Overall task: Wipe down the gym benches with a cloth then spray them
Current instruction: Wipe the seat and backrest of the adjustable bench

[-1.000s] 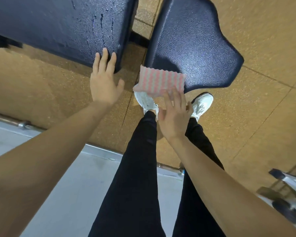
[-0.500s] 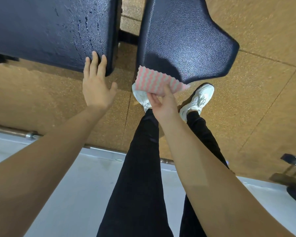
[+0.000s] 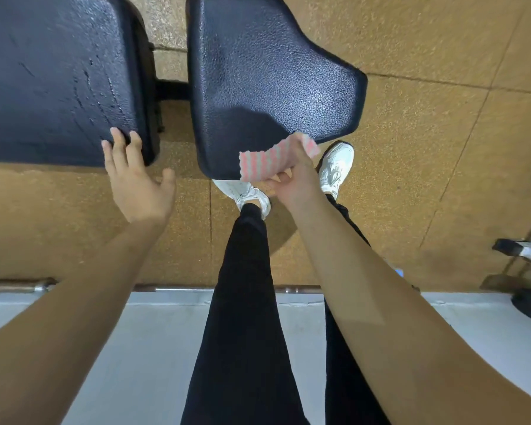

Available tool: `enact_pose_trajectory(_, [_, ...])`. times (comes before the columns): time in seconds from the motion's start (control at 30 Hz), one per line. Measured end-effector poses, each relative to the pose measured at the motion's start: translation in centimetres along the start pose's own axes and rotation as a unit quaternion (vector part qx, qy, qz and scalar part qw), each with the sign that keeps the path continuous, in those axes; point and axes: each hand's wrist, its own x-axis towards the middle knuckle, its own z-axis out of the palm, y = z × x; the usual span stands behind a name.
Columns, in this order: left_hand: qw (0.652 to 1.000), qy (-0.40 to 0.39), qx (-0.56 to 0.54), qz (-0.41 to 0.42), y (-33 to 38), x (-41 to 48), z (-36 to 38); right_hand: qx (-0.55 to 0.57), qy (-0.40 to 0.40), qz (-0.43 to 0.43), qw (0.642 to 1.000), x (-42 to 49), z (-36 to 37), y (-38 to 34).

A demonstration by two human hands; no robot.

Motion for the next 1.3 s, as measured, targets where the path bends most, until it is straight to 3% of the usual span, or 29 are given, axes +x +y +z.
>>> enact_pose_trajectory(0.3, [0.996, -0.033, 0.031, -0.072, 3.4, 0.0, 0.3, 0.115, 0.108, -0.047, 0.986, 1.6, -1.4, -6.3])
enact_pose_trajectory(0.43, [0.998, -0.031, 0.050, -0.035, 7.2, -0.9, 0.6, 0.051, 0.149, -0.141, 0.977, 1.6, -1.8, -8.5])
enact_pose_trajectory(0.57, [0.994, -0.067, 0.052, 0.066, 10.6, -1.7, 1.9, -0.106, 0.108, -0.245, 0.958, 1.5, -3.4, -10.2])
enact_pose_trajectory(0.97, [0.997, -0.081, 0.009, 0.002, 12.9, -2.3, 2.6, -0.295, 0.013, -0.323, 0.899, 2.7, -5.5, -11.5])
enact_pose_trajectory(1.13, [0.997, -0.075, -0.005, 0.000, 12.8, -2.3, 2.8, -0.450, -0.026, -0.363, 0.815, 4.1, -2.9, -14.9])
enact_pose_trajectory(1.3, [0.997, -0.078, -0.009, -0.005, 12.8, -2.2, 2.7, -0.642, -0.051, -0.403, 0.650, 4.6, 4.7, -17.0])
